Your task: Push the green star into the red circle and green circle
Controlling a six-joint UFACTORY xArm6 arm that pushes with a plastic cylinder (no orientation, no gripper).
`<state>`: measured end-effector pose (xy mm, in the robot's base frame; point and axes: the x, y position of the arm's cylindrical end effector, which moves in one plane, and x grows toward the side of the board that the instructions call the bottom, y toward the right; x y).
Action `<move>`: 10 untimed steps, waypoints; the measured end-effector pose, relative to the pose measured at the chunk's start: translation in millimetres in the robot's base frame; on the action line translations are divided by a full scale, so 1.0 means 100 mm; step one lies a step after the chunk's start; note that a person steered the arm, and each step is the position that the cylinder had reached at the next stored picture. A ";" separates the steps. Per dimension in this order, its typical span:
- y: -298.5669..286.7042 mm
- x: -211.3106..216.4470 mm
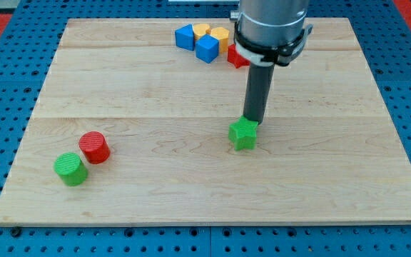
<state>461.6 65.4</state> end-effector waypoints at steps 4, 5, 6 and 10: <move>0.40 0.19; 0.40 0.28; 0.40 0.43; -0.02 0.48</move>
<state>509.3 63.5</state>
